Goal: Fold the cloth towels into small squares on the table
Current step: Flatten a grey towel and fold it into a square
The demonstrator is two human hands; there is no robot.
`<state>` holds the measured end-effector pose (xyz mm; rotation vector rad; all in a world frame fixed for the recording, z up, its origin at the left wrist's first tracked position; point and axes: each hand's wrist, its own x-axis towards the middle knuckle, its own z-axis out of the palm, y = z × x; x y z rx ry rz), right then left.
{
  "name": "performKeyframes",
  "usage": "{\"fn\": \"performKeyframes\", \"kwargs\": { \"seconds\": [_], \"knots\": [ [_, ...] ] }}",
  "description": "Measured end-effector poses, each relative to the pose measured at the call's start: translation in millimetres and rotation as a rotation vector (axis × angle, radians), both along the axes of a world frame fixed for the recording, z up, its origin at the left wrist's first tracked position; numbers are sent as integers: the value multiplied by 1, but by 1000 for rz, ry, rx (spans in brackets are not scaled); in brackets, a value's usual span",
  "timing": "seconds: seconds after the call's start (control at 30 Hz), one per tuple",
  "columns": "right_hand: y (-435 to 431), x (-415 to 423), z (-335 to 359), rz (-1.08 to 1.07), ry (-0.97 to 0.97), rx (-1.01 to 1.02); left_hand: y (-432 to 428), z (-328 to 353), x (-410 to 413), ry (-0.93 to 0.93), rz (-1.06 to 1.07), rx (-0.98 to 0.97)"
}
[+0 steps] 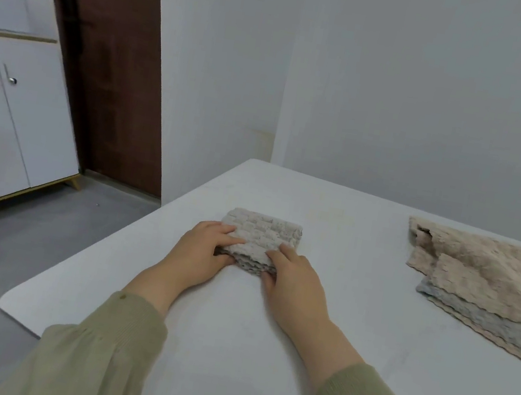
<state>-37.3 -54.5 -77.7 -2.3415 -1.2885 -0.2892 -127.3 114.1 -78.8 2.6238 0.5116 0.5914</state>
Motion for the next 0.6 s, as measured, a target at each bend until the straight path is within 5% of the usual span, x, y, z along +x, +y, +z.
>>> {"fn": "performKeyframes", "kwargs": {
  "seconds": [0.37, 0.6],
  "knots": [
    [39, 14, 6, 25, -30, 7, 35, 1, 6, -92, 311, 115],
    [41, 8, 8, 104, 38, 0, 33, 5, 11, 81, 318, 132]
  ]
}}
